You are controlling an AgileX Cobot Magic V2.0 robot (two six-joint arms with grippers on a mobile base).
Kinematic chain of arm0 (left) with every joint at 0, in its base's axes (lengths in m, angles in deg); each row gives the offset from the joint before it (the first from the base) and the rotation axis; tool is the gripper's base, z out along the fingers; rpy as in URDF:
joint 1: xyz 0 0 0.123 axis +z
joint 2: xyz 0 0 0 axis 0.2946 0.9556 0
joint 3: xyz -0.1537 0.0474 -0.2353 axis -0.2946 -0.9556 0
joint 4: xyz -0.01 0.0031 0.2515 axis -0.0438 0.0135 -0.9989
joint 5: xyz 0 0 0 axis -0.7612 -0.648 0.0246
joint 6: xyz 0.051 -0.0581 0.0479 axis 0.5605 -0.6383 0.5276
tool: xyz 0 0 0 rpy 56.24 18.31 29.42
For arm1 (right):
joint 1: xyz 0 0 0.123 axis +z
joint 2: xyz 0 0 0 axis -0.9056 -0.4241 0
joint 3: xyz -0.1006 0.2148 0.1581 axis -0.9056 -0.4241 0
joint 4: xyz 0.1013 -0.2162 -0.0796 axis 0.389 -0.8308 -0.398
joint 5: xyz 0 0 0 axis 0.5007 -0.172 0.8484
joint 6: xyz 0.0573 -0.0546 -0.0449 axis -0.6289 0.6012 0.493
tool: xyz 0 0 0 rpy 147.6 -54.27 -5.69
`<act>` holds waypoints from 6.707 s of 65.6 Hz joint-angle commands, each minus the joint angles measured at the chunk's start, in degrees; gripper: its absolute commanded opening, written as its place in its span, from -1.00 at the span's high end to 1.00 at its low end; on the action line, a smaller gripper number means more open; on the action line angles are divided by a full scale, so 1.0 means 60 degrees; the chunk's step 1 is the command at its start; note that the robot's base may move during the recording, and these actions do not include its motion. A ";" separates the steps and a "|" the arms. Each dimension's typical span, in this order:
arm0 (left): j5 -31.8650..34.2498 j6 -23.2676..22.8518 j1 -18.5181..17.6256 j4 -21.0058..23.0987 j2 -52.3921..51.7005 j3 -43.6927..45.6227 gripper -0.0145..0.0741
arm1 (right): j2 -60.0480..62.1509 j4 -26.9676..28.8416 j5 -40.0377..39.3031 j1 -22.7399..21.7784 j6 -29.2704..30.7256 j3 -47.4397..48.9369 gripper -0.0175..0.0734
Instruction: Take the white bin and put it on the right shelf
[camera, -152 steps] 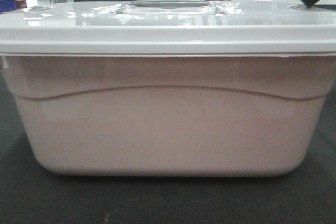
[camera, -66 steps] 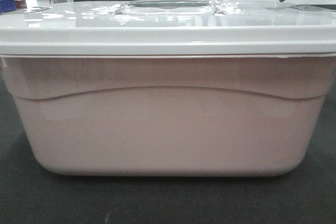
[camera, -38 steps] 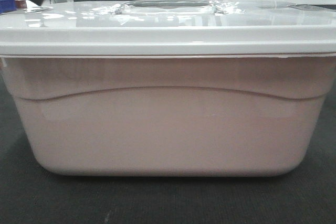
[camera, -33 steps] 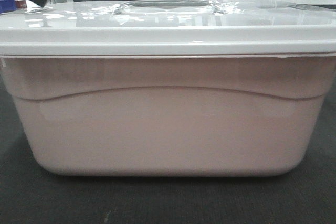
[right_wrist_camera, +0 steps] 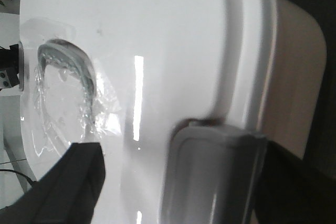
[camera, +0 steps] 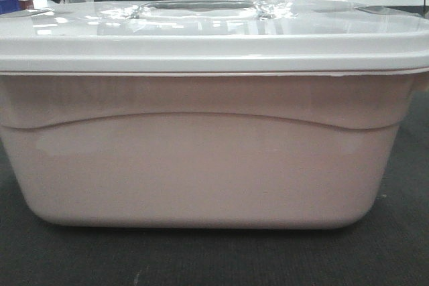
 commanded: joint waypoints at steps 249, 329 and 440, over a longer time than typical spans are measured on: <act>-0.0582 0.1867 -0.0092 0.2651 -0.4977 0.1149 0.16 | 0.5121 0.1507 0.0360 0.0015 0.2053 0.1228 -0.25; -0.0771 0.1787 -0.0092 0.2483 -0.4977 0.1149 0.16 | 0.5121 0.2798 -0.0486 0.0015 0.2230 0.1228 -0.25; -0.0662 0.1787 -0.0092 0.2889 -0.4977 0.1149 0.16 | 0.5121 0.2557 -0.0350 0.0015 0.2230 0.1228 -0.25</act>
